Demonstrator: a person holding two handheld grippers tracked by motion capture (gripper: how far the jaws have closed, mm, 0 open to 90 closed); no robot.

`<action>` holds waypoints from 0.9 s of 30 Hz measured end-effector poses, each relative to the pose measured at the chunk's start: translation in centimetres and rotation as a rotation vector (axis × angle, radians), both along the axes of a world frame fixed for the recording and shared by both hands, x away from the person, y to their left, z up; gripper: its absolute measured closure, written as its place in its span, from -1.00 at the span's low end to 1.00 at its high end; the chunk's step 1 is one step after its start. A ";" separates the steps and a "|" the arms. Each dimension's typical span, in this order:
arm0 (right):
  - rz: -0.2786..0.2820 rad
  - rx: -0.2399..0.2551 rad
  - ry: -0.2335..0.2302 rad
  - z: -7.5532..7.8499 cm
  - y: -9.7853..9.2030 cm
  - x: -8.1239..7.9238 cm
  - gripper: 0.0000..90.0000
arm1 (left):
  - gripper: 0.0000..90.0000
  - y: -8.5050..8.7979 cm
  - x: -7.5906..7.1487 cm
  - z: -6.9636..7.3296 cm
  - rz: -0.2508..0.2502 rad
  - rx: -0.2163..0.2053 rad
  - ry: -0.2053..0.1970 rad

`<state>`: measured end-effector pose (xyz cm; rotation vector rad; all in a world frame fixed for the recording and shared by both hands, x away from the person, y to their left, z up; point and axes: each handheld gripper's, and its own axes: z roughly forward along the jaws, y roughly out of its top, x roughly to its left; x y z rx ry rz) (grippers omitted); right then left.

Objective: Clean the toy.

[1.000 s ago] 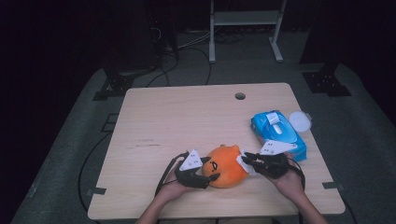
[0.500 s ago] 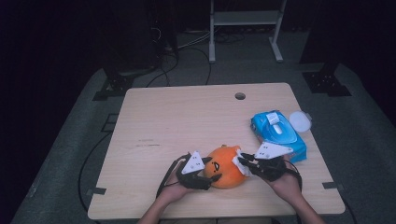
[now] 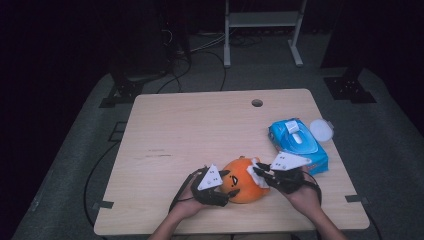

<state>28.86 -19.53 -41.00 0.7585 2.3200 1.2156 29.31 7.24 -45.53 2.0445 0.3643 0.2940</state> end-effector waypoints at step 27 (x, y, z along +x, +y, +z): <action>-0.044 0.126 0.086 -1.1 -0.8 2.4 0.74 | -0.27 -0.1 0.1 0.1 -0.030 0.048 0.023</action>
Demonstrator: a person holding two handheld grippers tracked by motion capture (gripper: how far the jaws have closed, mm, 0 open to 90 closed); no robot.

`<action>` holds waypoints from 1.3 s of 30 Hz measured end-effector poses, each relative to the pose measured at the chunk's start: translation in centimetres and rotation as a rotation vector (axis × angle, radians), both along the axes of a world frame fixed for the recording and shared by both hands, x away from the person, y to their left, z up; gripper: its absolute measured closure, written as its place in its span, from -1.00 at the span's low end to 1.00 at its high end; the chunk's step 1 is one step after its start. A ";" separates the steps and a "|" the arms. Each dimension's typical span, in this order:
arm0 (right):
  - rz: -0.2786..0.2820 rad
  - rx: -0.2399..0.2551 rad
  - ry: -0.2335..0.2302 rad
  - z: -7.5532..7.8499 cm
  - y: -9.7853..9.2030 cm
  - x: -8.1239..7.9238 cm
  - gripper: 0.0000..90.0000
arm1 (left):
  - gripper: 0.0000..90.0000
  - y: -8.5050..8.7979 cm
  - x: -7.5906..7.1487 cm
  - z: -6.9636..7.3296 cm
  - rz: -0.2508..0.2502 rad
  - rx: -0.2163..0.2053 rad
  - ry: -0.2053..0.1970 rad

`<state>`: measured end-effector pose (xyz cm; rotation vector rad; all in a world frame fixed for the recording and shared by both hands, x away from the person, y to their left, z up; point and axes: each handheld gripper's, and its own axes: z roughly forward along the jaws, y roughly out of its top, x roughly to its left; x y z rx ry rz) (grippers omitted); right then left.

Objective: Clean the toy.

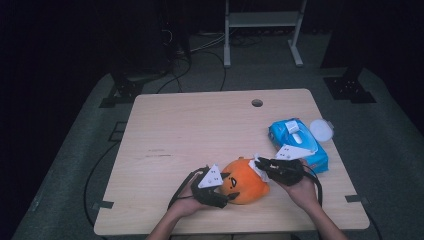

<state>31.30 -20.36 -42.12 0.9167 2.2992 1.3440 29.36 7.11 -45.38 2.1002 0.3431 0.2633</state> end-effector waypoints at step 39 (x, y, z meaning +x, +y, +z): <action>0.074 -0.109 -0.117 1.8 1.2 -3.8 0.77 | -0.20 0.0 0.4 1.0 0.086 -0.071 0.013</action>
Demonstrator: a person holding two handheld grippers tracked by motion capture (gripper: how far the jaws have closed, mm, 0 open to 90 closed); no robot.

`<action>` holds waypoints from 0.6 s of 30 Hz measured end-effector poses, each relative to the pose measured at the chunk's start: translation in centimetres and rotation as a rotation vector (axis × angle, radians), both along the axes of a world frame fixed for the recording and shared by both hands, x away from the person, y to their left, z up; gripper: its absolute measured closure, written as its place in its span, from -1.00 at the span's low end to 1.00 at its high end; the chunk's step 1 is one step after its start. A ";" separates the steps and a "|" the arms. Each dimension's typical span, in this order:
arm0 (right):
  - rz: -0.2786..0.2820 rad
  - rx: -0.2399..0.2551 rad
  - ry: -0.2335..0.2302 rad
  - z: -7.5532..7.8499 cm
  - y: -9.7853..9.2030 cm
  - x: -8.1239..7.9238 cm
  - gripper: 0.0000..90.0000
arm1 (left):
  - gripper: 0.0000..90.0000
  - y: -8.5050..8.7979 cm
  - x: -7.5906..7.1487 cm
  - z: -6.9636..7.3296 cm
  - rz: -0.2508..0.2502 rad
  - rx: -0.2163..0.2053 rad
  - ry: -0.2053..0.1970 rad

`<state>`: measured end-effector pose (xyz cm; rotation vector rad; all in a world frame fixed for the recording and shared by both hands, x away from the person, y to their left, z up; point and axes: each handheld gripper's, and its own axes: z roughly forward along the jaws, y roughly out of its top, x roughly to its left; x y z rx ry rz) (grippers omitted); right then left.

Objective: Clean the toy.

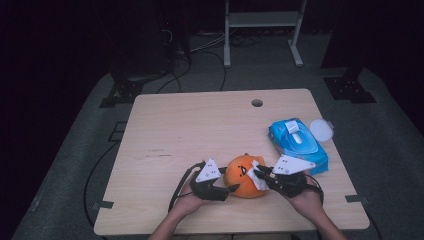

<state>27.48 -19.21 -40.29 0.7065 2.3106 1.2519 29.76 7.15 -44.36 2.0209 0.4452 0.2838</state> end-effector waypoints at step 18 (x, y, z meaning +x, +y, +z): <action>0.030 0.004 0.055 -0.1 -0.7 0.9 0.77 | -0.65 -0.4 1.0 -0.6 0.017 -0.113 0.217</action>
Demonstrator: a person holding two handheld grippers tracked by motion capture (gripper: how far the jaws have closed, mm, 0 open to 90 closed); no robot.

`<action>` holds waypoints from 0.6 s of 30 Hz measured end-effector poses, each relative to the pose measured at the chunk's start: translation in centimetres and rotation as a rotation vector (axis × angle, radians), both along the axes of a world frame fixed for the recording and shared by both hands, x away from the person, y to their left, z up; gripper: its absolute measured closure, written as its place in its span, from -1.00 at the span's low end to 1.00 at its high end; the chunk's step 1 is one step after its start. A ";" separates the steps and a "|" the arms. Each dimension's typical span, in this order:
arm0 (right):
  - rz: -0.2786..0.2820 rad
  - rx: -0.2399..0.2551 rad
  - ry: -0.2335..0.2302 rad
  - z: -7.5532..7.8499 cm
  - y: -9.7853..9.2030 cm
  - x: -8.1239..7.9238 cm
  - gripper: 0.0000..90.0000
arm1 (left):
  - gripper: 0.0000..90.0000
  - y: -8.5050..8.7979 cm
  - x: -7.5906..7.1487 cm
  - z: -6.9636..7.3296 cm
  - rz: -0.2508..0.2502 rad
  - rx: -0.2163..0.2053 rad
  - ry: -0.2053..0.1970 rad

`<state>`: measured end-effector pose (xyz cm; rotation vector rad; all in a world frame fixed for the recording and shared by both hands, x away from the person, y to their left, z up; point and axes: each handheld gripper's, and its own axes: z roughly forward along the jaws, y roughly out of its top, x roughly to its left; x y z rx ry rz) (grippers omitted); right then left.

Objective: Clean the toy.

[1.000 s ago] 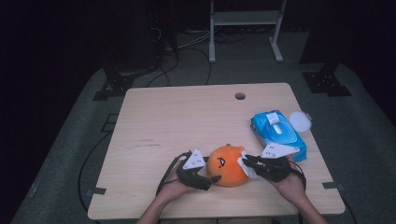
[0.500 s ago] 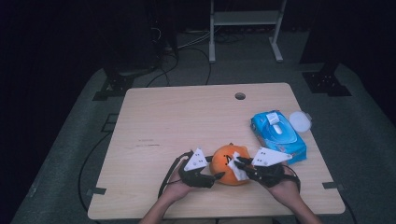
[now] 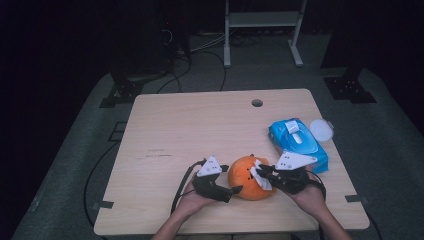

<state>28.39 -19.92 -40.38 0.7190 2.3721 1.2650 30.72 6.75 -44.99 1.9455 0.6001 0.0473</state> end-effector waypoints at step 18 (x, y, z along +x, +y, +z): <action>0.024 -0.005 -0.025 1.0 0.9 -0.5 0.77 | -0.66 -1.5 -1.8 0.6 -0.078 0.072 -0.157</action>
